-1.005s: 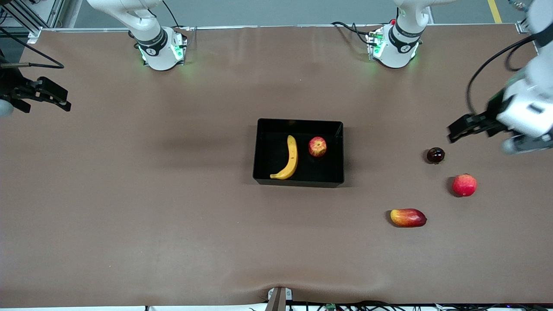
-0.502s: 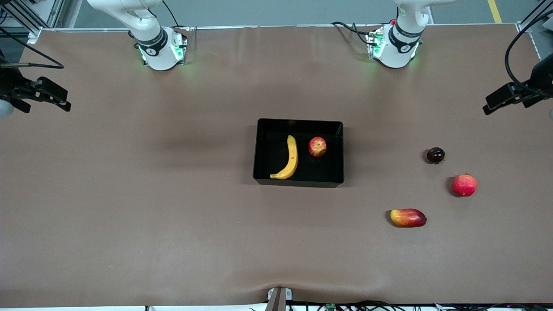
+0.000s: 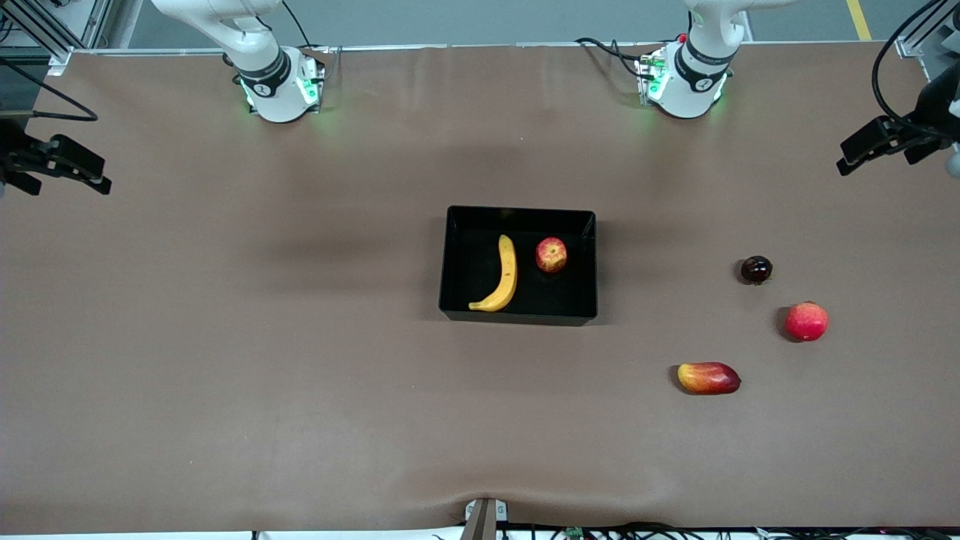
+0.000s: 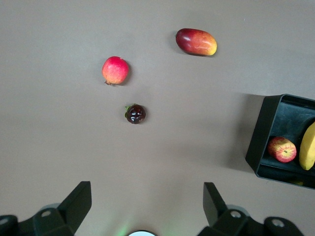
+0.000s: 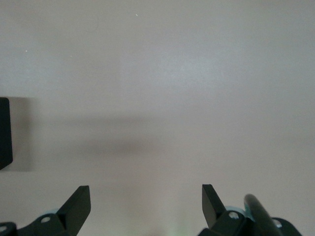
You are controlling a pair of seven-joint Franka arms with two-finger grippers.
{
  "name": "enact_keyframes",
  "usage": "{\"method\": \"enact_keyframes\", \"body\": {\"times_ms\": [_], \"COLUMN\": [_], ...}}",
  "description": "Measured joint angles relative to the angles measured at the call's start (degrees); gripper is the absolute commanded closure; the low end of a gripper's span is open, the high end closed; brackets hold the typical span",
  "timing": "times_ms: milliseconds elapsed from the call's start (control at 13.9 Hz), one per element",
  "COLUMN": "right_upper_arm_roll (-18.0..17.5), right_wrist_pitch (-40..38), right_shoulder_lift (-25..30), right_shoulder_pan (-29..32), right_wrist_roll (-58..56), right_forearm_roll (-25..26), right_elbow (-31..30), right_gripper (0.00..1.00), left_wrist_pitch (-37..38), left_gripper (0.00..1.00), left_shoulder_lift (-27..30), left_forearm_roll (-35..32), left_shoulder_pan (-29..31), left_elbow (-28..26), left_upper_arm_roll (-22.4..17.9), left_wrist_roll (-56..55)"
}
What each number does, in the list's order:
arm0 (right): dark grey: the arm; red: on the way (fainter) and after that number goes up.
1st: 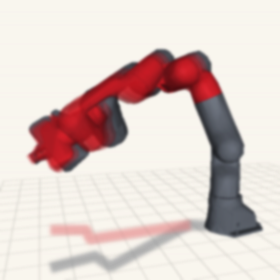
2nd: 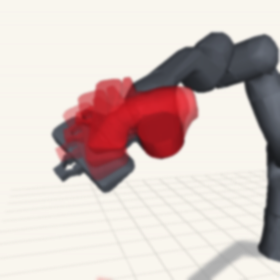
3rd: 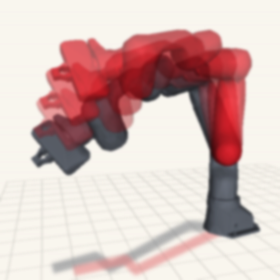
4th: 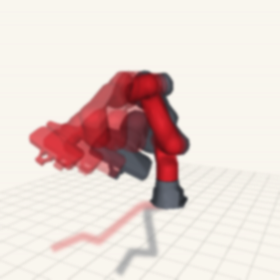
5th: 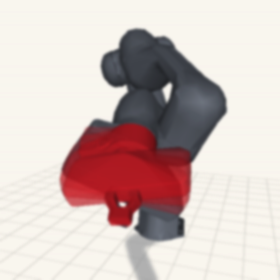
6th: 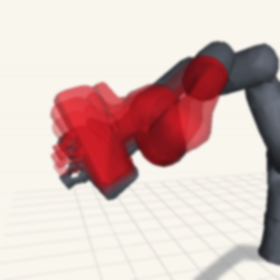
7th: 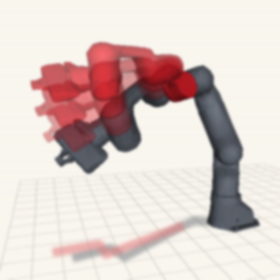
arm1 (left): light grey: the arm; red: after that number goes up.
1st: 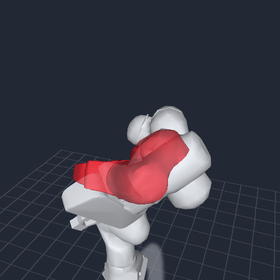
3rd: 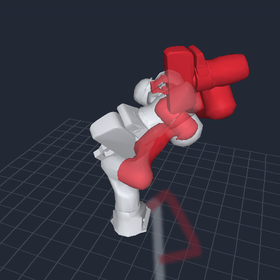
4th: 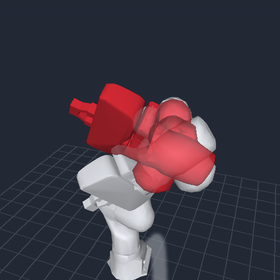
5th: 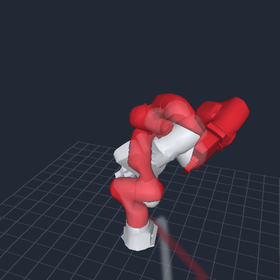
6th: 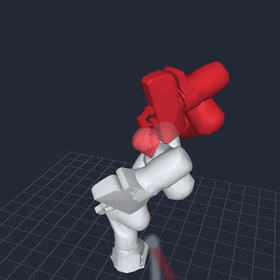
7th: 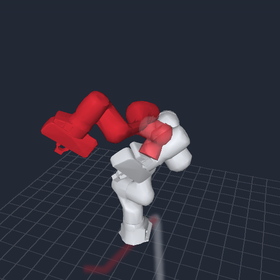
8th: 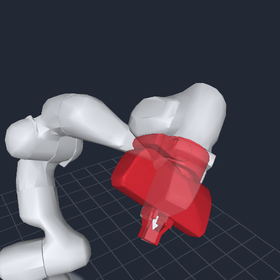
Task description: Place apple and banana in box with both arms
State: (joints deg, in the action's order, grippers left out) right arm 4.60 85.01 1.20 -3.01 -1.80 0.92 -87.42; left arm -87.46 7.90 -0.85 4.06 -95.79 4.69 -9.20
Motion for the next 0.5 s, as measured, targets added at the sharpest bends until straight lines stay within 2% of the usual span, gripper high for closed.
{"method": "enact_keyframes", "body": {"times_ms": [502], "right_upper_arm_roll": [-0.5], "right_wrist_pitch": [0.0], "right_shoulder_lift": [0.0], "right_shoulder_pan": [0.0], "right_wrist_roll": [0.0], "right_forearm_roll": [-0.1], "right_elbow": [0.0], "right_gripper": [0.00], "left_wrist_pitch": [-0.8], "left_gripper": [0.00], "left_shoulder_lift": [-0.3], "left_forearm_roll": [0.0], "left_shoulder_pan": [-0.2], "left_elbow": [0.2], "left_upper_arm_roll": [0.5], "left_wrist_roll": [0.0]}}
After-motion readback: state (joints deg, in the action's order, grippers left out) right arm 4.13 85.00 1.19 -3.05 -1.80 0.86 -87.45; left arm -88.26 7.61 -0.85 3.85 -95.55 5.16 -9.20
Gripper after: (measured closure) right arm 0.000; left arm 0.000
